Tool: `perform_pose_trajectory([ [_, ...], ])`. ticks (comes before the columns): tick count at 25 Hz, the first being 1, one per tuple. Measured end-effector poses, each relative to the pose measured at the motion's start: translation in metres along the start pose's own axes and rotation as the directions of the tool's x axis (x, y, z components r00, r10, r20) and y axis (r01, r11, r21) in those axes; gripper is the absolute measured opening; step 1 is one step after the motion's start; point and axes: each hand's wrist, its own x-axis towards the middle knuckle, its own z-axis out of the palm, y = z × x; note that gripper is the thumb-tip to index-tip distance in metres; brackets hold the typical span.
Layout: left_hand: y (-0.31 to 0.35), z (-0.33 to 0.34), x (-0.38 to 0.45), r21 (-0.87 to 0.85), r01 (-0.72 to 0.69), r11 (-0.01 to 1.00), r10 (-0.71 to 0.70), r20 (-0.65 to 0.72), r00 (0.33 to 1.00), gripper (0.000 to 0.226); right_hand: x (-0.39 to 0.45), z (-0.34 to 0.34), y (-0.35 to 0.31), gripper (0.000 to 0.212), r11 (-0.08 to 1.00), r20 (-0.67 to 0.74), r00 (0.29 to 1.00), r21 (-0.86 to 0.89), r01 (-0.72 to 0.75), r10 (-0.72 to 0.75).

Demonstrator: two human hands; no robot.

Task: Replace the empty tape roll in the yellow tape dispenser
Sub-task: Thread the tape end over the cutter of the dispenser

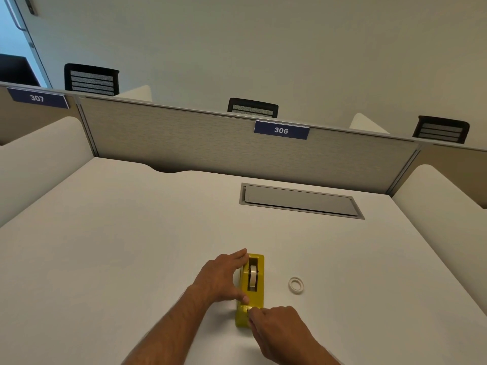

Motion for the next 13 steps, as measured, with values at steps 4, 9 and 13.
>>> perform_pose_trajectory([
  [4, 0.002, -0.002, -0.002, -0.009, -0.003, 1.0, 0.003, 0.003, 1.0, 0.113, -0.002, 0.002, 0.001, 0.024, 1.0, -0.09, 0.996, -0.02, 0.014, -0.016],
  [9, 0.002, -0.003, -0.003, -0.015, -0.015, 1.0, 0.015, 0.002, 1.0, 0.111, -0.017, -0.01, -0.002, 0.032, 0.992, -0.359, 0.929, -0.112, 0.051, -0.088],
  [13, 0.002, -0.002, -0.002, -0.013, -0.013, 1.0, 0.013, 0.0, 1.0, 0.112, -0.016, -0.01, -0.004, 0.035, 0.985, -0.347, 0.927, -0.142, 0.098, -0.143],
])
